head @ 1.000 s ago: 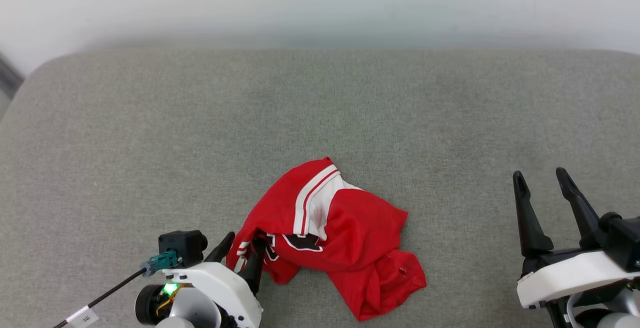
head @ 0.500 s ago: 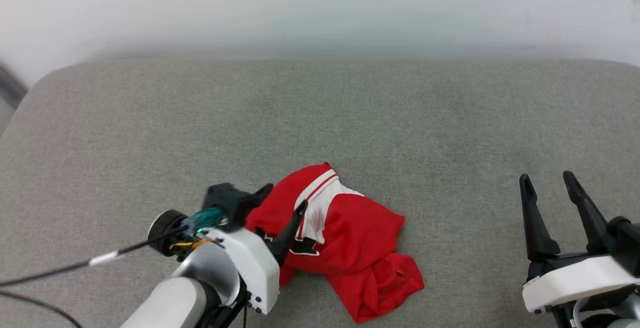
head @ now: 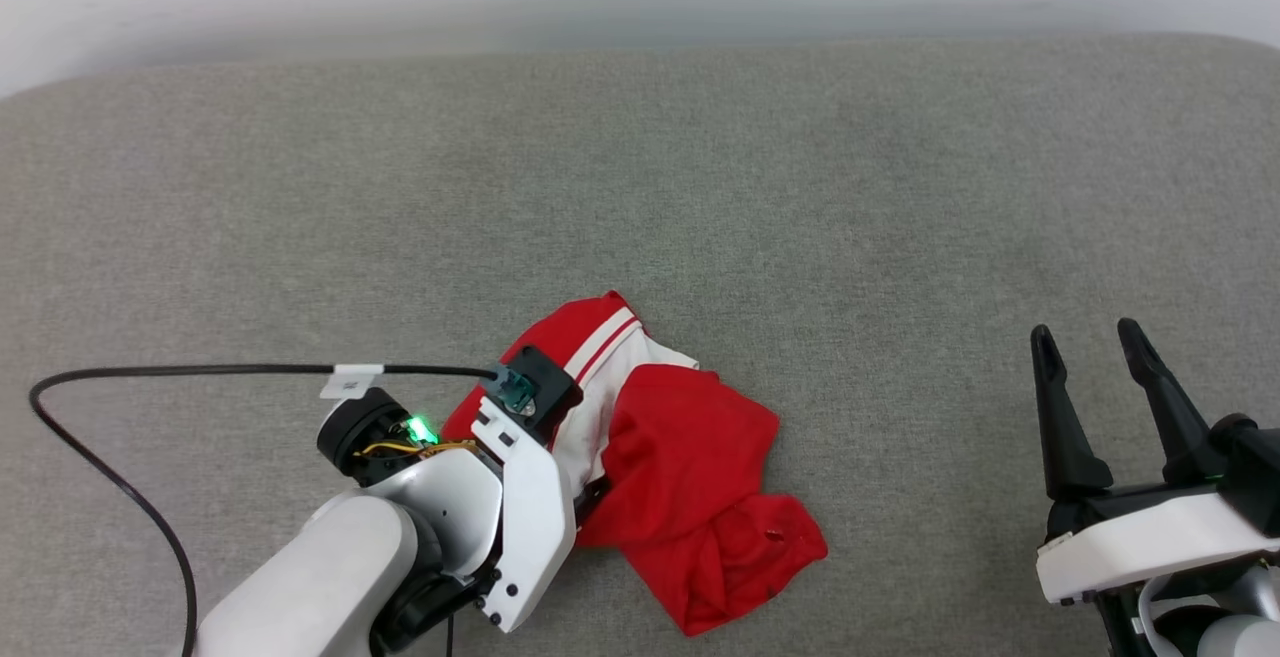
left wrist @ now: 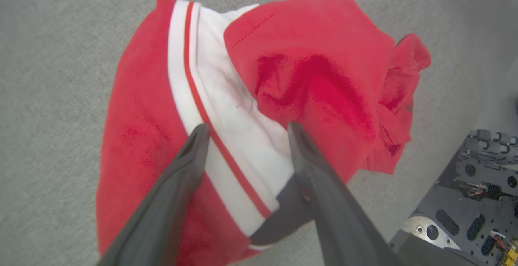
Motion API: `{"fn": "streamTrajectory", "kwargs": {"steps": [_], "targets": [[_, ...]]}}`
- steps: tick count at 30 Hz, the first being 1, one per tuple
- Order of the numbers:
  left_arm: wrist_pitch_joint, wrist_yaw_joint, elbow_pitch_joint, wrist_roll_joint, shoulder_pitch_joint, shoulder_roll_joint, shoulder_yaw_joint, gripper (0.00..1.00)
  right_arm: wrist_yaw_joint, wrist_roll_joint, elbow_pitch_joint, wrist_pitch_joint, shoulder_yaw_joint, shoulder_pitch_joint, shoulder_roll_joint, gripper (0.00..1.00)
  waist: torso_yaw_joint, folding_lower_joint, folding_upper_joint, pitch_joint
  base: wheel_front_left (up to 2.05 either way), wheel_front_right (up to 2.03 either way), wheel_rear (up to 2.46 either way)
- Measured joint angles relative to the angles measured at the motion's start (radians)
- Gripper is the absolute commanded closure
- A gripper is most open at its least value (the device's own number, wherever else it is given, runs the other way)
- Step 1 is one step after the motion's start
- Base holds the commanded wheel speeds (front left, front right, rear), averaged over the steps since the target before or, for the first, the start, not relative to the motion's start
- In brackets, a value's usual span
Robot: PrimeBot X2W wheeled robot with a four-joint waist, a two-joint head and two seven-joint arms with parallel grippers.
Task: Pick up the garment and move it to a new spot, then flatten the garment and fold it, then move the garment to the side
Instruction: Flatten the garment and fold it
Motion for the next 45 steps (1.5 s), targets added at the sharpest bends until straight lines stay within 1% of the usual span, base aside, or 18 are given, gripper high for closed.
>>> {"fn": "streamTrajectory", "kwargs": {"steps": [1, 2, 3, 4, 6, 8, 11, 12, 15, 19, 25, 29, 34, 35, 36, 37, 45], "targets": [[0.022, -0.005, 0.01, -0.005, -0.007, 0.002, -0.007, 0.23, 0.0, 0.0, 0.004, -0.003, -0.001, -0.003, 0.0, 0.0, -0.004, 0.0, 0.0, 0.006, 0.0, 0.0, 0.0], [0.035, -0.006, 0.016, -0.014, -0.011, 0.002, -0.012, 0.56, 0.0, 0.002, 0.008, -0.004, -0.001, -0.008, 0.0, 0.0, -0.007, 0.0, 0.0, 0.012, 0.0, 0.0, 0.0], [0.039, -0.007, 0.018, -0.017, -0.016, 0.001, -0.014, 0.76, 0.0, 0.002, 0.012, -0.007, 0.0, -0.012, 0.0, 0.0, -0.01, 0.0, 0.0001, 0.016, 0.0, 0.0, 0.0], [0.041, -0.01, 0.021, -0.019, -0.022, 0.001, -0.015, 1.0, 0.0, 0.002, 0.015, -0.008, 0.002, -0.014, 0.0, 0.0, -0.013, 0.0, 0.0, 0.019, 0.0, 0.0, 0.0], [0.033, -0.01, 0.024, -0.022, -0.032, -0.001, -0.012, 1.0, 0.0, 0.003, 0.02, -0.01, 0.001, -0.015, 0.0, 0.0, -0.016, 0.0, 0.0, 0.023, 0.0, 0.0, 0.0], [0.002, -0.01, 0.02, -0.021, -0.042, -0.01, -0.003, 1.0, 0.0, 0.006, 0.024, -0.014, -0.002, -0.017, 0.0, 0.0, -0.015, 0.0001, 0.0, 0.024, 0.0, 0.0, 0.0], [-0.073, 0.006, 0.012, -0.016, -0.046, -0.035, 0.025, 1.0, 0.0, 0.006, 0.03, -0.017, -0.008, -0.019, 0.0, 0.0, -0.006, 0.0001, 0.0, 0.023, 0.0, 0.0, 0.0], [-0.105, 0.018, 0.009, -0.015, -0.046, -0.042, 0.039, 1.0, 0.0, 0.006, 0.031, -0.017, -0.013, -0.019, 0.0, 0.0, -0.001, 0.0, 0.0, 0.022, 0.0, 0.0, 0.0], [-0.156, 0.049, 0.009, -0.024, -0.038, -0.046, 0.076, 1.0, 0.0, 0.005, 0.031, -0.017, -0.015, -0.021, 0.0, 0.0, 0.012, 0.0, 0.0, 0.019, 0.0, 0.0, 0.0], [-0.222, 0.098, 0.009, -0.034, -0.001, -0.034, 0.134, 1.0, 0.0, -0.002, 0.024, -0.016, -0.019, -0.029, 0.0, 0.0, 0.03, 0.0, 0.0, 0.015, 0.0, 0.0, 0.0], [-0.397, 0.195, -0.012, -0.058, 0.087, -0.029, 0.266, 1.0, 0.0, -0.009, 0.013, -0.012, -0.028, -0.026, 0.0, 0.0, 0.051, 0.0, 0.0, 0.001, 0.0, 0.0, 0.0], [-0.489, 0.25, -0.028, -0.074, 0.174, -0.035, 0.327, 1.0, 0.0, -0.009, 0.007, -0.008, -0.034, -0.02, 0.0, 0.0, 0.061, 0.0, 0.0, -0.012, 0.0, 0.0, 0.0], [-0.546, 0.294, -0.035, -0.095, 0.264, -0.043, 0.367, 1.0, 0.0, -0.012, -0.005, 0.001, -0.036, -0.009, 0.0, 0.0, 0.075, 0.0, 0.0, -0.031, 0.0, 0.0, 0.0], [-0.552, 0.298, -0.036, -0.096, 0.277, -0.044, 0.37, 0.95, 0.0, -0.012, -0.006, 0.002, -0.036, -0.009, 0.0, 0.0, 0.077, 0.0, 0.0, -0.034, 0.0, 0.0, 0.0], [-0.554, 0.3, -0.037, -0.096, 0.288, -0.042, 0.37, 0.67, 0.0, -0.012, -0.008, 0.005, -0.036, -0.008, 0.0, 0.0, 0.079, 0.0, 0.0, -0.037, 0.0, 0.0, 0.0], [-0.561, 0.3, -0.041, -0.095, 0.294, -0.042, 0.369, 0.0, 0.0, -0.012, -0.011, 0.007, -0.035, -0.008, 0.0, 0.0, 0.081, 0.0, 0.0001, -0.039, 0.0, 0.0, 0.0], [-0.549, 0.294, -0.065, -0.081, 0.295, -0.033, 0.343, 0.0, 0.0, -0.012, -0.016, 0.014, -0.029, -0.003, 0.0, 0.0, 0.083, 0.0, 0.0, -0.052, 0.0, 0.0, 0.0]]}}
